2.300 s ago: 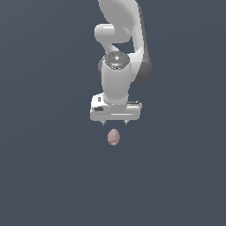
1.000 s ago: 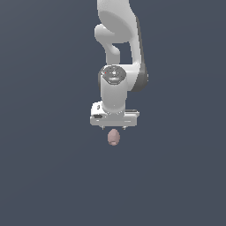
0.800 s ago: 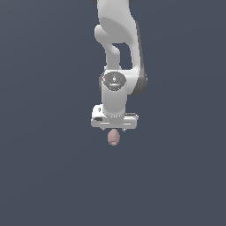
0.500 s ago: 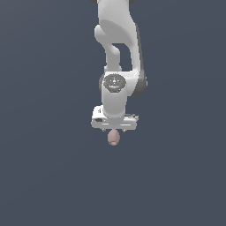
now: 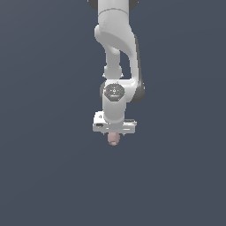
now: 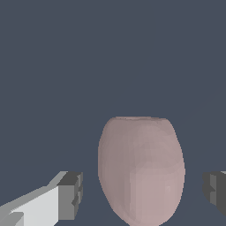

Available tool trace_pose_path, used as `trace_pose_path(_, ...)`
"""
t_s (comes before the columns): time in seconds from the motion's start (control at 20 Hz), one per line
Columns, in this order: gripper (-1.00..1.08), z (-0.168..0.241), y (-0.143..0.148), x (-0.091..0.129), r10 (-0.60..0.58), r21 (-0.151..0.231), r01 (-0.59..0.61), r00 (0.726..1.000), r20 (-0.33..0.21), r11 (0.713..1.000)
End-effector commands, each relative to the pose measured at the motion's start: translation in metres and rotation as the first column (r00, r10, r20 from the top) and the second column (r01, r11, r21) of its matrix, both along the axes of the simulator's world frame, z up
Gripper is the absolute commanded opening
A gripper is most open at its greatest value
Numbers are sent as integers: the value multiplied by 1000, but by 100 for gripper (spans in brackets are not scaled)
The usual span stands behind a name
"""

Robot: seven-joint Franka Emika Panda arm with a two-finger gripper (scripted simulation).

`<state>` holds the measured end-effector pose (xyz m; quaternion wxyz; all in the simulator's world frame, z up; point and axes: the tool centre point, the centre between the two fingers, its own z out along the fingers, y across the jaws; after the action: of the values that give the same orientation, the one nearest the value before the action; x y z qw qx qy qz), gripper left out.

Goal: Pick up the object and move it to a goal position.

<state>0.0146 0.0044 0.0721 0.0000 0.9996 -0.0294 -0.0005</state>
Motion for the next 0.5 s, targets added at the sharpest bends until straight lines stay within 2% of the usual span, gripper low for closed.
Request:
trace_pose_path(0.0,100,-9,0,0,-1,0,1,1000,1,1000)
trace_pose_path(0.2,100,-13,0,1,-1,0,1,1000,1,1000)
trace_pose_path(0.25,-100,-13,0,1,-1,0,1,1000,1,1000)
trace_pose_path(0.45,-100,-13,0,1,-1,0,1,1000,1,1000)
